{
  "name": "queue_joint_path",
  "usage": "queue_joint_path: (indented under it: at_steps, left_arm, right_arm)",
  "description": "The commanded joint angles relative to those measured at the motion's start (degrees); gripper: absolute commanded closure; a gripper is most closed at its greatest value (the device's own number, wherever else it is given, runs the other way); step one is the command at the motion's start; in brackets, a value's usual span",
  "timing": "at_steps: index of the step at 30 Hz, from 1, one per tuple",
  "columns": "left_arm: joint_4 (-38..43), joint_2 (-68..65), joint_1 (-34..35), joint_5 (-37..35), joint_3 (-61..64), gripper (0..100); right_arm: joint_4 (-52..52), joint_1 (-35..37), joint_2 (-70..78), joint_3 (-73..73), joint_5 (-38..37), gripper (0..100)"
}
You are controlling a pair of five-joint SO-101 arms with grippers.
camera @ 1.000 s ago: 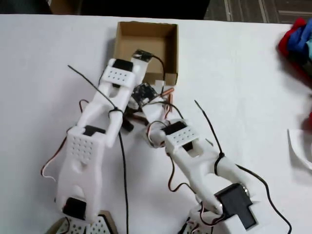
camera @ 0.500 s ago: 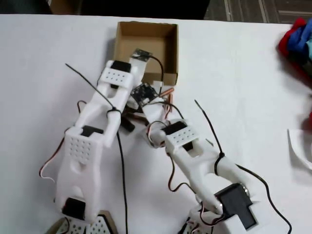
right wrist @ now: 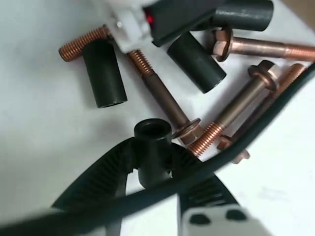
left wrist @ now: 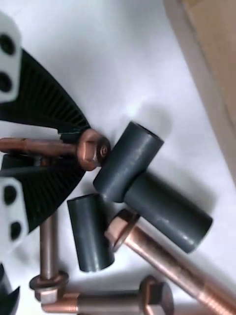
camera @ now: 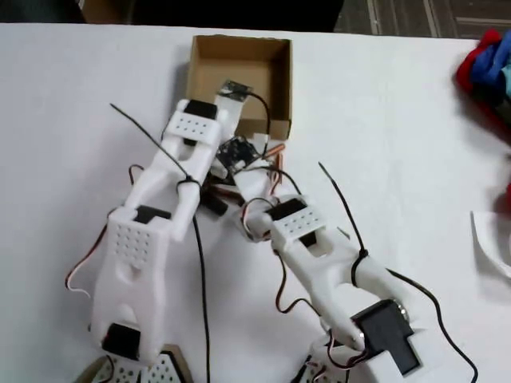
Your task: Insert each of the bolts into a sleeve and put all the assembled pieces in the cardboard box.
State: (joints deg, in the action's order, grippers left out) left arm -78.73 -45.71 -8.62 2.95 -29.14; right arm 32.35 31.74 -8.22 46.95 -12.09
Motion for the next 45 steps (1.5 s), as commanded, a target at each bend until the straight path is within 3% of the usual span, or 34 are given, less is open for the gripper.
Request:
queue_joint_path:
  at_steps: [1, 9, 15, 20, 25, 31, 35, 40, 45]
  left_arm:
    - [-1.9, 0.3, 0.3, 0.0, 0.0, 97]
    - [-9.7, 6.2, 0.0, -1.2, -2.3, 97]
    - [-13.5, 22.7, -1.1, -3.5, 1.5, 97]
    - [-11.1, 41.0, -0.8, -3.5, 13.6, 97]
    - [0.5, 57.8, 1.0, -2.5, 36.3, 97]
    - [17.7, 70.9, 2.3, 6.9, 56.8, 97]
    - [23.7, 77.5, 2.3, 3.5, 62.0, 97]
    - [31.8, 81.3, 4.0, -3.0, 68.5, 97]
    - [39.8, 81.2, 9.3, -3.3, 74.7, 97]
  right_arm:
    - [-1.1, 0.5, -0.1, -2.4, -0.2, 97.7]
    - [-1.1, 0.5, -0.1, -2.4, -0.2, 97.8]
    - [-1.1, 0.6, -0.1, -2.4, -0.1, 97.8]
    - [-1.1, 0.6, -0.6, -2.3, 0.1, 97.8]
    - [-0.7, 0.7, -0.1, -1.8, 0.4, 97.8]
    - [-1.9, 3.7, -0.2, -0.8, 0.4, 97.8]
    - [-6.0, 1.6, -0.5, -0.8, 0.9, 97.8]
    - [-15.8, -6.4, -0.6, 0.1, 10.8, 97.8]
    - [-14.1, -9.6, -0.8, 0.2, 14.2, 97.8]
